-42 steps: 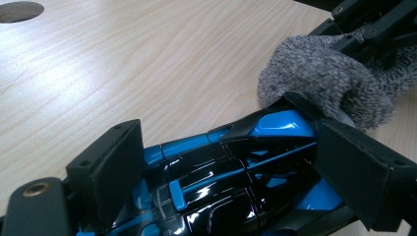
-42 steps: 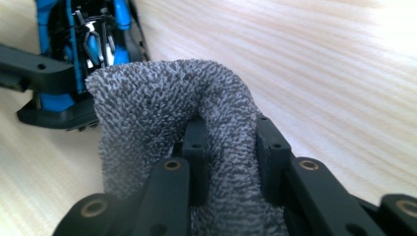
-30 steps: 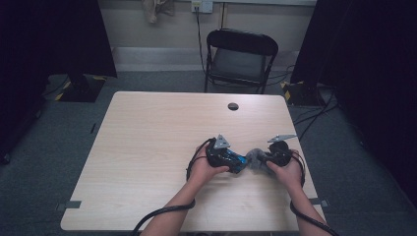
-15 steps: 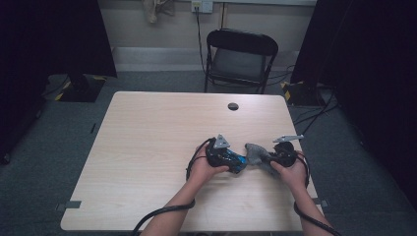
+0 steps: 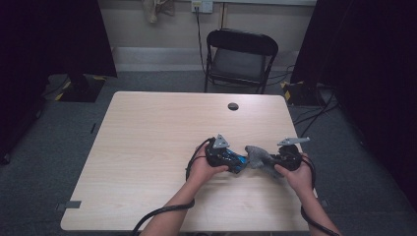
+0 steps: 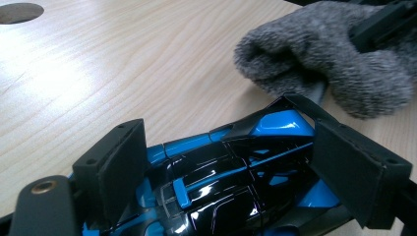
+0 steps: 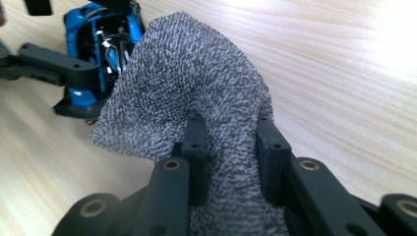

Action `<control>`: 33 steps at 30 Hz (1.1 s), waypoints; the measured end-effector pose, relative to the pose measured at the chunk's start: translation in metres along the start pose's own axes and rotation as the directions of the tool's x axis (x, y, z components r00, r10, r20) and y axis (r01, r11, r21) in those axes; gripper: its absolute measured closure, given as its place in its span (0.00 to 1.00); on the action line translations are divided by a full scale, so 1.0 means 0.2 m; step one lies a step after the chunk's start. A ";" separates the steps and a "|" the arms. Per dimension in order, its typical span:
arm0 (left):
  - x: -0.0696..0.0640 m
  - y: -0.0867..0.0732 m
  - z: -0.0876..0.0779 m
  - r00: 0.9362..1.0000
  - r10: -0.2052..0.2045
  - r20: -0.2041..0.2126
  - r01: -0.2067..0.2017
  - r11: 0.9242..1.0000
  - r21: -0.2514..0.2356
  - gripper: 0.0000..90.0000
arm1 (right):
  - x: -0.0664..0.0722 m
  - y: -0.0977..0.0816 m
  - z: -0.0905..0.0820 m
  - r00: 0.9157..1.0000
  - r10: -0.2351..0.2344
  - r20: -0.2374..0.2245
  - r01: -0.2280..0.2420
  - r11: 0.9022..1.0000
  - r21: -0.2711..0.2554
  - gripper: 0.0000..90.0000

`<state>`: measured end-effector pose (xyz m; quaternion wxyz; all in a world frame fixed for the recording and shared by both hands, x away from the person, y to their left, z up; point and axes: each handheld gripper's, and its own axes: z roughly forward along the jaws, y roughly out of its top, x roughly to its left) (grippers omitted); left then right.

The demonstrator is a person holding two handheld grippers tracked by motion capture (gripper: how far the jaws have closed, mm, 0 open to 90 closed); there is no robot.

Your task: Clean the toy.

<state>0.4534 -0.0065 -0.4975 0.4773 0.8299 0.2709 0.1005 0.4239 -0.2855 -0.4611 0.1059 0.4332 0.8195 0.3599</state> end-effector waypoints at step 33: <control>0.00 0.01 0.00 1.000 0.000 0.000 0.000 1.000 0.011 0.15 | 0.31 -0.13 -0.08 0.929 -0.186 -0.319 0.213 0.976 0.052 0.79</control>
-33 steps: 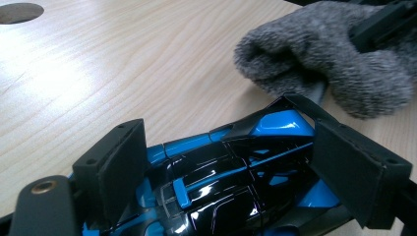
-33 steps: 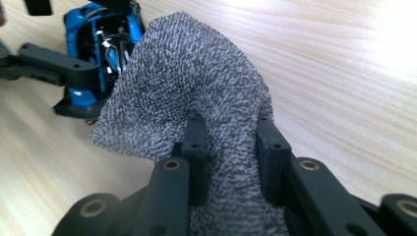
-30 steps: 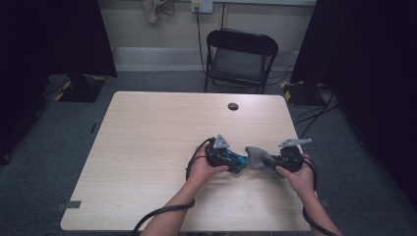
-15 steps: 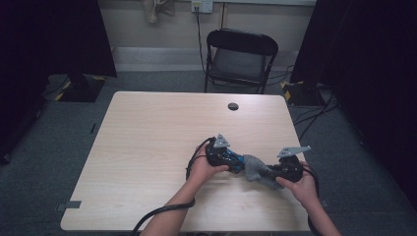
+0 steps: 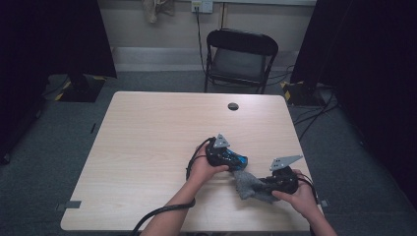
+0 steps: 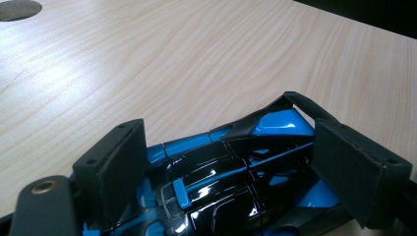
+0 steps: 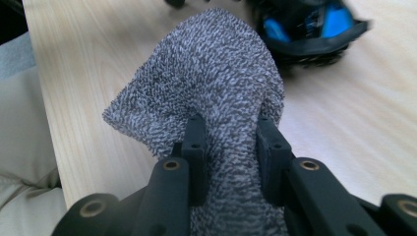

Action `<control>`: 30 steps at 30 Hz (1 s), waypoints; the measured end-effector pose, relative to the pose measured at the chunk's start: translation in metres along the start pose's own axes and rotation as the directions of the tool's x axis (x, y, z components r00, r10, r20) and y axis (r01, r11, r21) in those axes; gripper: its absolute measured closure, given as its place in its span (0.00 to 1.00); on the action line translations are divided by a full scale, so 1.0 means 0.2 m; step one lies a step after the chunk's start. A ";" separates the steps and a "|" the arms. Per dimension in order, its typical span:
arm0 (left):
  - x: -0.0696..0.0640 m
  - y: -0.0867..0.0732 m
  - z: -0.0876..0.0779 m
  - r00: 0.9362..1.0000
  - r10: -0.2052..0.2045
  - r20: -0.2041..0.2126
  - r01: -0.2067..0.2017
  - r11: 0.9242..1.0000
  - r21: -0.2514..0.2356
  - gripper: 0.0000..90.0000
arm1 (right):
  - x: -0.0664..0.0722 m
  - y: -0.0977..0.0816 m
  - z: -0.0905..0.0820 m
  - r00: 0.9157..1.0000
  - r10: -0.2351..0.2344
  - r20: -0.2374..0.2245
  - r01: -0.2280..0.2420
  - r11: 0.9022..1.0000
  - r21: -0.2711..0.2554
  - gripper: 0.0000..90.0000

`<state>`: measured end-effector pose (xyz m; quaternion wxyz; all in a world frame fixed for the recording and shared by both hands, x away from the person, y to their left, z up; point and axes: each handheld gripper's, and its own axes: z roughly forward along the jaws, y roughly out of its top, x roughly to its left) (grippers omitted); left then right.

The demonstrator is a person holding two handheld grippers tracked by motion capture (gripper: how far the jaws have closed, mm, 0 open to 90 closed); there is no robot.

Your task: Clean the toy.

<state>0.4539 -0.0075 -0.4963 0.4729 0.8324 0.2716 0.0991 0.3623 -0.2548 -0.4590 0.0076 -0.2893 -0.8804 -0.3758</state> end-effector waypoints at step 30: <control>0.01 -0.01 0.00 1.000 -0.002 -0.005 0.002 1.000 -0.017 0.16 | -0.24 0.07 0.11 0.974 0.134 0.185 -0.136 0.991 0.001 0.79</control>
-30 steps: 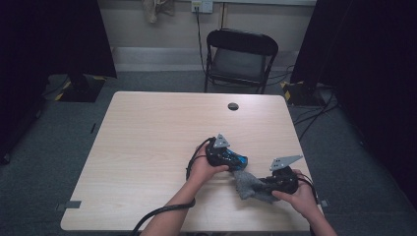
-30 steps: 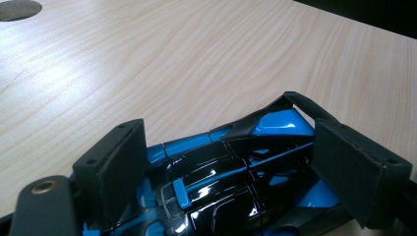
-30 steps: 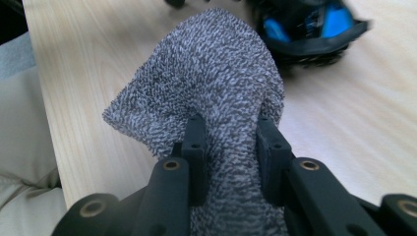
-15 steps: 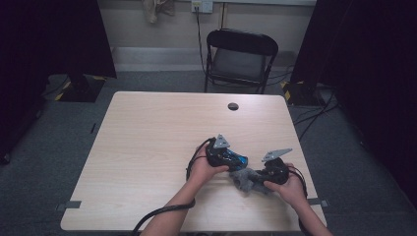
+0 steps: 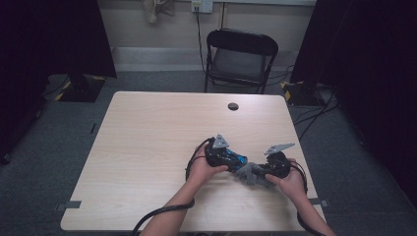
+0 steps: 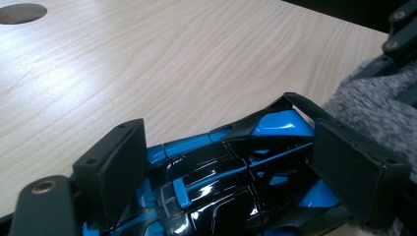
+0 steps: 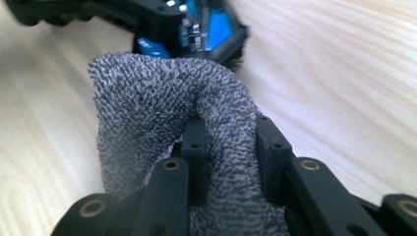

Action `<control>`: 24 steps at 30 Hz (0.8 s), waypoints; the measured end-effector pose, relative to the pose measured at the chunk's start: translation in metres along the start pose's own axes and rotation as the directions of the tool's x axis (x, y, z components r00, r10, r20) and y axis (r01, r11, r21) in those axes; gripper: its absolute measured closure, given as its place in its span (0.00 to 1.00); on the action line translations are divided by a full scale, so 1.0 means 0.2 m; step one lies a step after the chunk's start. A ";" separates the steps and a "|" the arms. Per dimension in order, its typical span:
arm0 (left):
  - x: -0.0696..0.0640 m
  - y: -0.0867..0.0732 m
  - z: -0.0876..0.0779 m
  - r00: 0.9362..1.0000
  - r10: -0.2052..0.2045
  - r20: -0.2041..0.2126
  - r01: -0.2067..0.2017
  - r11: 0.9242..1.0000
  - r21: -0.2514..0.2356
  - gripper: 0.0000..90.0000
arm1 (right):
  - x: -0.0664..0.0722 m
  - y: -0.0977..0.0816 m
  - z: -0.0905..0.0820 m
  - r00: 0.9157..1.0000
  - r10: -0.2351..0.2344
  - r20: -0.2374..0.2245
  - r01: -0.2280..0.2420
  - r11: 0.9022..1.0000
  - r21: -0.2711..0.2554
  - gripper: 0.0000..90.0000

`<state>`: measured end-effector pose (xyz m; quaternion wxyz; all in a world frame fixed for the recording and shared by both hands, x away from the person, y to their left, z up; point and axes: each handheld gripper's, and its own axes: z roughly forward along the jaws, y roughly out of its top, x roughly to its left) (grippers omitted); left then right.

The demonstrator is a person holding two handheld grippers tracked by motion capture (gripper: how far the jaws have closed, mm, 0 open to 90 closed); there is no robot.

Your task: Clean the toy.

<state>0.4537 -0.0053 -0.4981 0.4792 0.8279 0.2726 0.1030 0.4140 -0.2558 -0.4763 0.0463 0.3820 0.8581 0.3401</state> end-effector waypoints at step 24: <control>0.01 0.00 0.00 1.000 -0.001 -0.004 0.001 1.000 0.000 0.16 | -0.14 0.08 0.02 0.983 0.129 0.132 -0.126 0.992 -0.028 0.79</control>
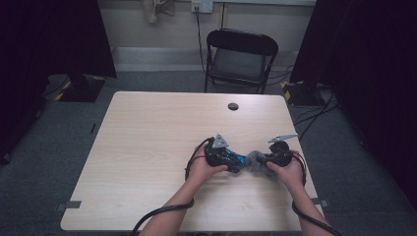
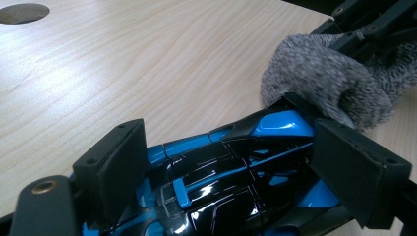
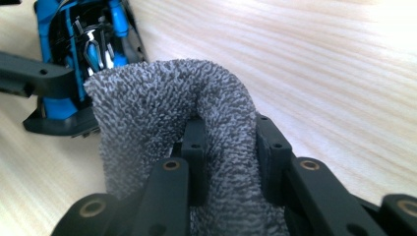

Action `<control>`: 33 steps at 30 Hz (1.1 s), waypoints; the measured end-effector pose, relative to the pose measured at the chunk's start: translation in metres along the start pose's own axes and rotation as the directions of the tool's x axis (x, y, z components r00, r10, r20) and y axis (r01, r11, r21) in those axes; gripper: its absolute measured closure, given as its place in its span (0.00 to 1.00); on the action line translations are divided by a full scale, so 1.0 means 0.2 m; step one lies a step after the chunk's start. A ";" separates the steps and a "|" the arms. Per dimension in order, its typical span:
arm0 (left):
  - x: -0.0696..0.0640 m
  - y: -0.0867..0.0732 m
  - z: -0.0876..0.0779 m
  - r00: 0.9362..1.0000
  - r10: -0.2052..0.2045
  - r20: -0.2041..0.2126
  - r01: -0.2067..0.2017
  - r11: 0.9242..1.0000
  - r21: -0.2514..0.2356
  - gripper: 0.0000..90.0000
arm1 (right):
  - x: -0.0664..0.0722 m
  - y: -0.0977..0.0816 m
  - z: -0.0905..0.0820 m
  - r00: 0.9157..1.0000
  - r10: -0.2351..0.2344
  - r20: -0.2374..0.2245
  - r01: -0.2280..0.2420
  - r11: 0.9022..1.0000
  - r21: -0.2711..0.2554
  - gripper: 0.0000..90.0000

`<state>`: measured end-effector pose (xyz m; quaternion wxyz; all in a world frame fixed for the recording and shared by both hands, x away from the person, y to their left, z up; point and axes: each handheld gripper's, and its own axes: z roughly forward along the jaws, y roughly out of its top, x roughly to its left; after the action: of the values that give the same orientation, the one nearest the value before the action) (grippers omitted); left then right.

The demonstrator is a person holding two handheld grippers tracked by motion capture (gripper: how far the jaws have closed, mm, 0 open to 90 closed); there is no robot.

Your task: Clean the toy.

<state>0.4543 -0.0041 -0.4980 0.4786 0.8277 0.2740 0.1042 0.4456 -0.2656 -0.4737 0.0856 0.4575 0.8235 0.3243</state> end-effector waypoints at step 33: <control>0.00 0.00 0.00 1.000 0.001 0.006 -0.001 1.000 0.000 0.16 | 0.03 -0.07 -0.23 0.997 -0.057 -0.053 0.051 0.993 -0.107 0.79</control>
<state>0.4548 -0.0041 -0.4981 0.4793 0.8281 0.2722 0.1018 0.4121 -0.2865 -0.4458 0.0953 0.4204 0.8195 0.3776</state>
